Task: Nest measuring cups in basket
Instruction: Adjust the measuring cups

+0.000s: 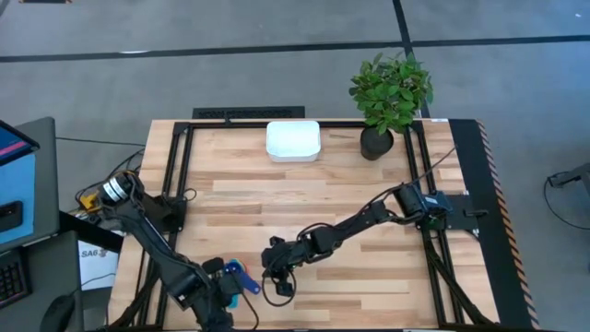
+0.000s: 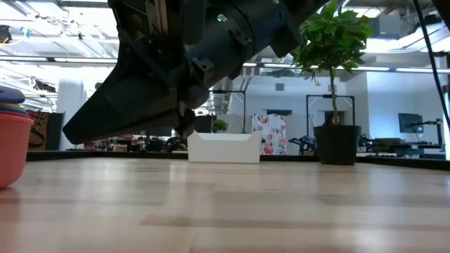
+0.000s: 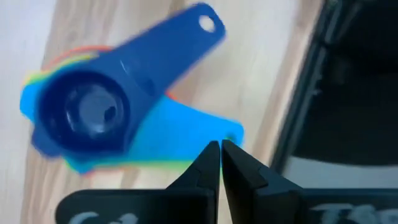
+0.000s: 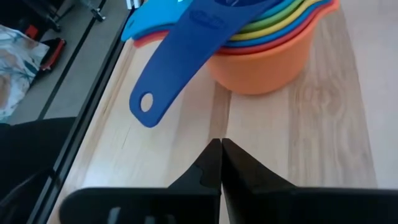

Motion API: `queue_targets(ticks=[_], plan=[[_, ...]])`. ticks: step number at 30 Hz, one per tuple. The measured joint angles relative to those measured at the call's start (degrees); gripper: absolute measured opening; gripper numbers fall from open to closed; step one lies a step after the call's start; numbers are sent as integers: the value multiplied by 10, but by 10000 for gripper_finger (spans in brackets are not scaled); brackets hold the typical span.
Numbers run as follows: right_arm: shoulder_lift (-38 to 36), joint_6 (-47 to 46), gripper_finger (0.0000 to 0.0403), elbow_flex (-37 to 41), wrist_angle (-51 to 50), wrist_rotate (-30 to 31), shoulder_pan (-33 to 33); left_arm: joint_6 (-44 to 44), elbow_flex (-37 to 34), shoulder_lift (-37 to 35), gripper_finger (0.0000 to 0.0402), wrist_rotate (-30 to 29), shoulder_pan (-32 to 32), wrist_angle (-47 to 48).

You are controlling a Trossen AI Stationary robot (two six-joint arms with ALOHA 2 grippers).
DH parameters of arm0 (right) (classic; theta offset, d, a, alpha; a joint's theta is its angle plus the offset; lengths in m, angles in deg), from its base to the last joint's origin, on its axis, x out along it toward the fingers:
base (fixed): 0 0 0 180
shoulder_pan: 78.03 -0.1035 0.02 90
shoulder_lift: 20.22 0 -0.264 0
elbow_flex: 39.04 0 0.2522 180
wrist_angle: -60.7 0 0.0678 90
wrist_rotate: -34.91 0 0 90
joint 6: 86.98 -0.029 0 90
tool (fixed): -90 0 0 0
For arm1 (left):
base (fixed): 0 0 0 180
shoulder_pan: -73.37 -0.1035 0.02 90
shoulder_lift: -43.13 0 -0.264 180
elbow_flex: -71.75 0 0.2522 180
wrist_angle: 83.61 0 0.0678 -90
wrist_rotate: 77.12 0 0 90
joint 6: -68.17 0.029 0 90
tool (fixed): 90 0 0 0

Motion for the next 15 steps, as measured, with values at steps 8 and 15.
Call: queue_targets(ticks=[8,15], plan=[[0,4,23,0,10,0,0,-111,26,-3,2,65,47,96],[0,5,26,0,16,0,-1,-195,-48,-1,2,37,62,44]])
